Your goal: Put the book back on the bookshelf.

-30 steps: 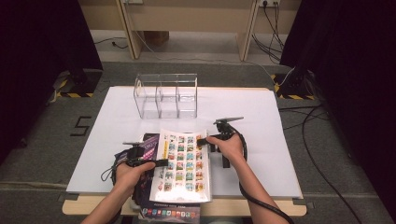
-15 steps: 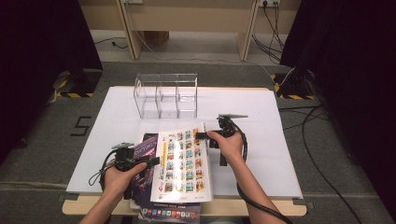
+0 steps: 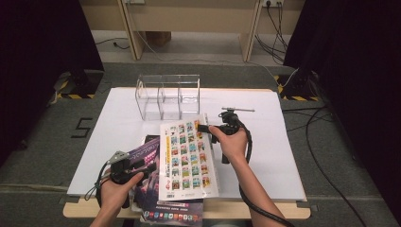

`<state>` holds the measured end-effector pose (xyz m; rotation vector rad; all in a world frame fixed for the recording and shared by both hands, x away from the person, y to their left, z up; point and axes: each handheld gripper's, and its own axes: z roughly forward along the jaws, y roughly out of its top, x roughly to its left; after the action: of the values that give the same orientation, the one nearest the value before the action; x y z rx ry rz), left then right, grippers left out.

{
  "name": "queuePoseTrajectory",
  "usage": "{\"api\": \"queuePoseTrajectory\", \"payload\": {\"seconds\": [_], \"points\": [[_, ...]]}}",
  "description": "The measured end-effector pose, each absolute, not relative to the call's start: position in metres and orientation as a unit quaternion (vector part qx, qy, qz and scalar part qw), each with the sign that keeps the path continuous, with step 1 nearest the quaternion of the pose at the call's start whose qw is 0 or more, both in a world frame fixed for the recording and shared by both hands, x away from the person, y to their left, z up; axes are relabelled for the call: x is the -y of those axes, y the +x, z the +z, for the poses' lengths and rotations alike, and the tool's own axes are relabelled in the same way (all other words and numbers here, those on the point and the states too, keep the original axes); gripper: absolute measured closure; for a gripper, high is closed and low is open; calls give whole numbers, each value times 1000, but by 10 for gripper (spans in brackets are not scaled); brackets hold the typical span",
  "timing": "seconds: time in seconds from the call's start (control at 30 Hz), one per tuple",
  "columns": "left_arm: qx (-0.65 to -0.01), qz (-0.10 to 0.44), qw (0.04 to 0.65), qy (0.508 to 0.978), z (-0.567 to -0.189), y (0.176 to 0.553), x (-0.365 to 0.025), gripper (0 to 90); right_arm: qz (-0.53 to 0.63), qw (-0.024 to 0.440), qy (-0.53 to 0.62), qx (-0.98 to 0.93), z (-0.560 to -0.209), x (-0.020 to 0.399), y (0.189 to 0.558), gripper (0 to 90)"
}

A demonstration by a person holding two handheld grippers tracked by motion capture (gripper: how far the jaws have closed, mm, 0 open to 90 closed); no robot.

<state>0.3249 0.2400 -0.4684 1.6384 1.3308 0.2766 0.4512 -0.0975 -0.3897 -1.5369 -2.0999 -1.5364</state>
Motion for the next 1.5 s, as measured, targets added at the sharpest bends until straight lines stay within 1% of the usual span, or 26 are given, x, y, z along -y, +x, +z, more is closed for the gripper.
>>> {"api": "queuePoseTrajectory", "payload": {"seconds": [0.17, 0.47, 0.73, 1.0, 1.13, 1.23, 1.5], "points": [[-547, 121, 484, 672, -468, 323, -241, 367, -521, 23, -499, 692, -374, 97, 449, 740], [-547, 129, 485, 670, -469, 323, -244, 373, -541, -64, -489, 681, -338, 97, 453, 741], [-546, 134, 486, 669, -470, 323, -245, 376, -560, -117, -475, 669, -311, 92, 463, 740], [-543, 136, 484, 672, -471, 322, -244, 377, -567, -130, -478, 658, -298, 88, 480, 740], [-545, 134, 485, 671, -472, 322, -245, 377, -567, -152, -487, 647, -294, 88, 491, 740], [-546, 131, 484, 671, -473, 323, -244, 377, -556, -178, -496, 643, -293, 87, 497, 740], [-544, 129, 485, 672, -474, 323, -243, 378, -555, -184, -506, 634, -294, 82, 506, 740]]}}
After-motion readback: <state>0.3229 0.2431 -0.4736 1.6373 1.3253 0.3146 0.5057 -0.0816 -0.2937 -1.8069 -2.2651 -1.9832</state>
